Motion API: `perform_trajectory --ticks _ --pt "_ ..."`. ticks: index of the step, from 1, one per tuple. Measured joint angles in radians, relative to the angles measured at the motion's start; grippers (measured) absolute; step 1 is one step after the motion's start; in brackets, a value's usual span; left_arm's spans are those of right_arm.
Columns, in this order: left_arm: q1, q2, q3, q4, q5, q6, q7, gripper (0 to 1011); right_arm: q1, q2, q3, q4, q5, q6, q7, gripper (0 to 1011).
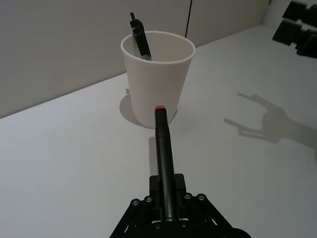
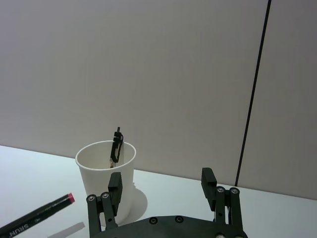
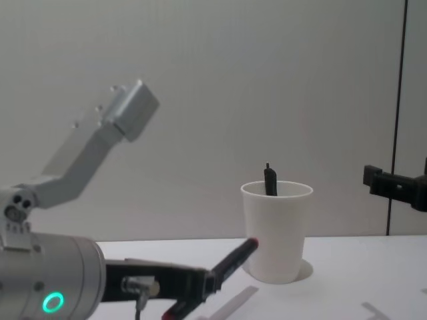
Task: Place the pen into the pen holder.
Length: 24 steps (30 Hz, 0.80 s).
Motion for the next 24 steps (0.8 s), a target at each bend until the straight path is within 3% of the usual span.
perform_trajectory --ticks 13,17,24 --pt "0.027 0.024 -0.033 -0.014 -0.12 -0.159 -0.061 171 0.0 0.0 0.0 0.0 0.0 0.0 0.0 1001" --pt "0.038 0.032 -0.041 -0.015 -0.164 -0.235 -0.107 170 0.0 0.0 0.0 0.0 0.0 0.0 0.0 1001" --pt "0.045 0.035 -0.047 -0.009 -0.2 -0.344 -0.177 169 0.0 0.0 0.0 0.0 0.0 0.0 0.0 1001"
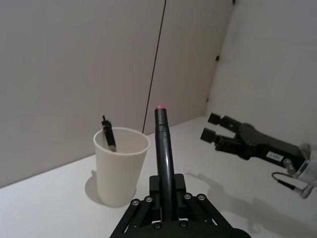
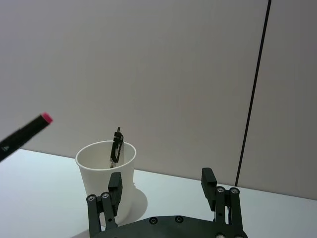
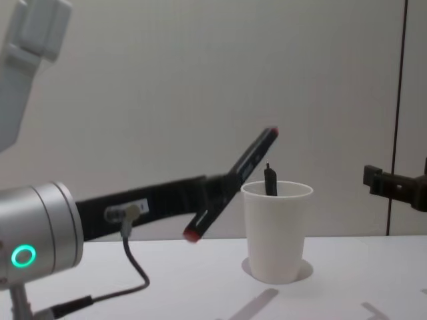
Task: Place the pen into the pen holder.
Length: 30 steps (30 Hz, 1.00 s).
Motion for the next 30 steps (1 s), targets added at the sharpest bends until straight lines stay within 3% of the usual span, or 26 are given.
perform_trajectory --ticks 5,14,23,30 --pt "0.0 -0.008 0.001 0.008 -0.008 -0.066 -0.043 170 0.0 0.0 0.0 0.0 0.0 0.0 0.0 1001" --pt "-0.005 -0.02 0.009 0.013 0.005 -0.131 -0.076 170 0.0 0.0 0.0 0.0 0.0 0.0 0.0 1001" --pt "-0.01 -0.031 0.021 0.015 0.053 -0.16 -0.082 170 0.0 0.0 0.0 0.0 0.0 0.0 0.0 1001" --pt "-0.014 -0.038 0.033 0.018 0.116 -0.165 -0.078 170 0.0 0.0 0.0 0.0 0.0 0.0 0.0 1001"
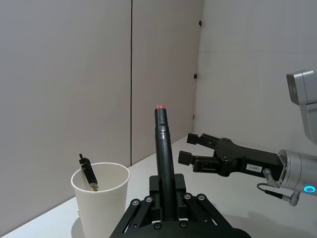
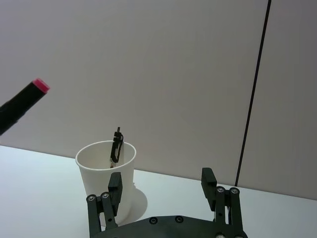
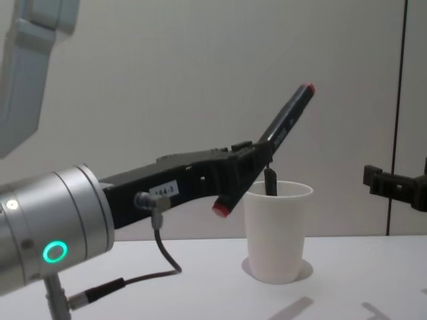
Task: Place the pen into the pen holder.
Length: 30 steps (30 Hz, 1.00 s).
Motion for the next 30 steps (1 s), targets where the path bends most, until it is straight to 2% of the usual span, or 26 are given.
perform_trajectory --ticks 14,30 --pt "-0.004 -0.007 0.01 0.004 0.055 -0.006 0.009 170 0.0 0.0 0.0 0.0 0.0 0.0 0.0 1001" --pt "-0.005 -0.01 0.014 0.005 0.075 -0.009 0.012 170 0.0 0.0 0.0 0.0 0.0 0.0 0.0 1001"
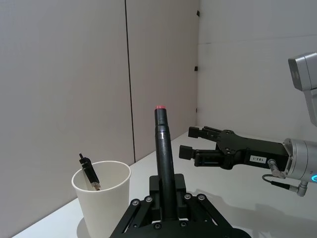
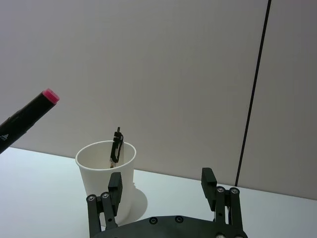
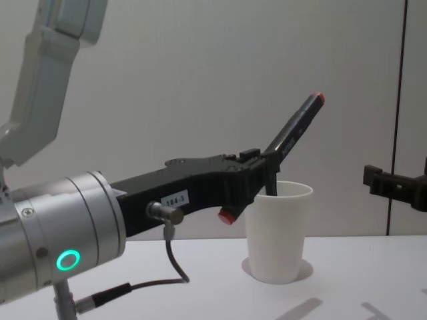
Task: Place the pen into the pen holder.
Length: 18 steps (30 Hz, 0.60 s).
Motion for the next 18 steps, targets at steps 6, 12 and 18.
perform_trajectory --ticks 6,12,18 --pt "0.0 0.0 0.001 0.0 0.003 -0.001 0.001 170 0.0 0.0 0.0 0.0 0.0 0.0 0.0 1001" --pt "0.0 -0.001 0.001 0.0 0.005 -0.001 0.001 170 0.0 0.0 0.0 0.0 0.0 0.0 0.0 1001" --pt "0.0 -0.001 0.001 0.0 0.006 -0.001 0.001 170 0.0 0.0 0.0 0.0 0.0 0.0 0.0 1001"
